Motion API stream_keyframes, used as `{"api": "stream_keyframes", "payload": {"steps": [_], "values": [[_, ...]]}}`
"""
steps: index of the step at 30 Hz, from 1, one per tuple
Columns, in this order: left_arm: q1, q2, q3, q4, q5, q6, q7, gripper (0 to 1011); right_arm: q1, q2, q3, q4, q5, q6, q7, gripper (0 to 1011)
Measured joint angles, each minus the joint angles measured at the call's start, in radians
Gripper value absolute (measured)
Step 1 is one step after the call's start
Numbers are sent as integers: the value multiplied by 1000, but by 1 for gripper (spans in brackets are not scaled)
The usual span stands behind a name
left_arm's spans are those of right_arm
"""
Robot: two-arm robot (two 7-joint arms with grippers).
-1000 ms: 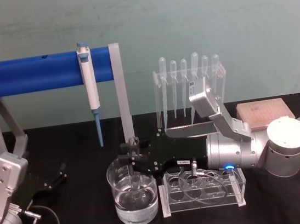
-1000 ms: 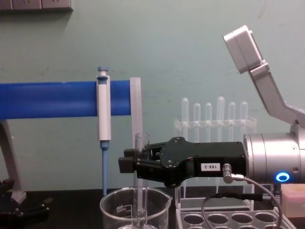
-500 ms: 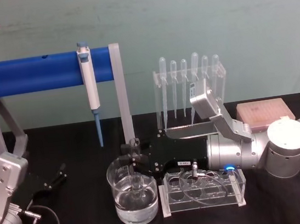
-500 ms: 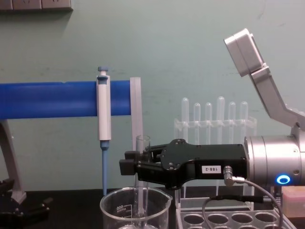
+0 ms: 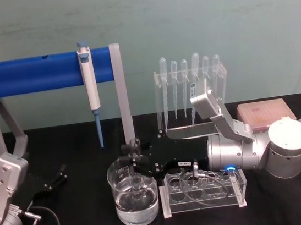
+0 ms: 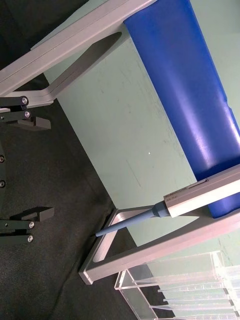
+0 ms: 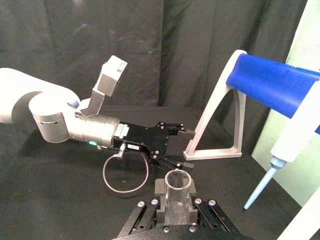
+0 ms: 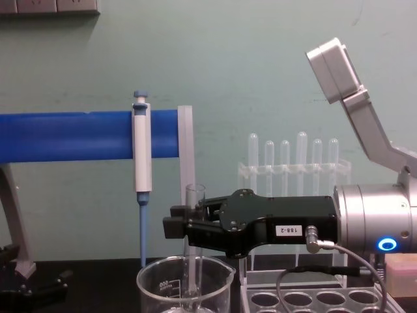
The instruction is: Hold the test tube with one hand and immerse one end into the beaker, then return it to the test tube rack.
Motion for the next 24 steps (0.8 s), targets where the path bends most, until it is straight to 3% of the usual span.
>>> {"api": "stream_keyframes", "payload": {"steps": [24], "values": [[0,0,0,0,0,0,0,1000,0,1,0,-1,1,1,-1,226]]}}
